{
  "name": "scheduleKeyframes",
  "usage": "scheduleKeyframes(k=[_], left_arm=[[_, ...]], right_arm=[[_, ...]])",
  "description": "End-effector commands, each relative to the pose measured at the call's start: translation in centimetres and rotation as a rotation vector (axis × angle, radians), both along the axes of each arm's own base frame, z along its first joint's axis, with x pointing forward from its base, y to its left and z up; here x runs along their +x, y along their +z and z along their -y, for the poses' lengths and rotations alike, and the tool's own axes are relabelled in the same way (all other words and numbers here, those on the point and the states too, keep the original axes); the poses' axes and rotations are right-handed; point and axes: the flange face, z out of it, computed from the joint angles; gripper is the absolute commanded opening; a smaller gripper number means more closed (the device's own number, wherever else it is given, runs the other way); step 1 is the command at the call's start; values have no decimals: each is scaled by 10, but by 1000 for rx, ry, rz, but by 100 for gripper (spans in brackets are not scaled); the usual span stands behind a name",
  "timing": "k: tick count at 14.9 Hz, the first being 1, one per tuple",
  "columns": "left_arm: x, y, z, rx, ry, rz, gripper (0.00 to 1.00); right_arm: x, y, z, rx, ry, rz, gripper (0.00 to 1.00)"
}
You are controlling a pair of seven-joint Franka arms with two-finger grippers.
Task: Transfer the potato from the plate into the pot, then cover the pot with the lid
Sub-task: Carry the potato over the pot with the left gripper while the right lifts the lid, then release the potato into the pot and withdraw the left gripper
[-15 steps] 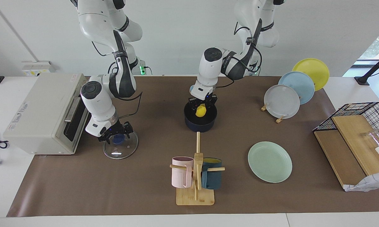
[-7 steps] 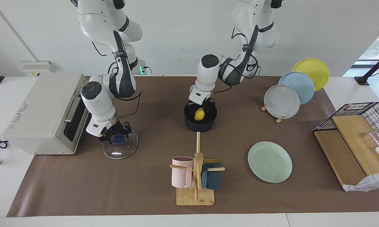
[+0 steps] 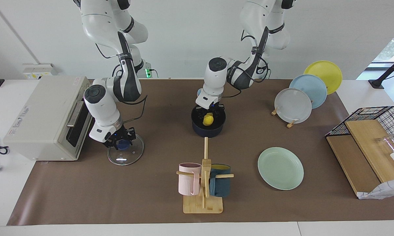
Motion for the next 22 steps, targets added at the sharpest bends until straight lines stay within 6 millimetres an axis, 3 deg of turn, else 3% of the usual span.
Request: scheduleKeyframes(k=[1, 6, 9, 14, 17, 20, 22], left_arm=[[-3, -3, -4, 8, -24, 20, 100], [4, 6, -6, 2, -23, 29, 100], [10, 28, -13, 11, -38, 26, 100], [34, 121, -43, 50, -54, -10, 100], [42, 179, -75, 43, -41, -10, 100], [49, 241, -129, 35, -36, 15, 100], [69, 279, -185, 50, -75, 12, 100]], right_arm=[[8, 19, -6, 18, 17, -16, 42], [12, 54, -36, 24, -20, -54, 42], [12, 80, -72, 32, -61, -84, 42], [5, 101, -114, 28, -119, -103, 42], [-4, 116, -149, 23, -165, -110, 42], [-18, 131, -198, 17, -240, -114, 42], [-31, 140, -234, 22, -295, -101, 42]])
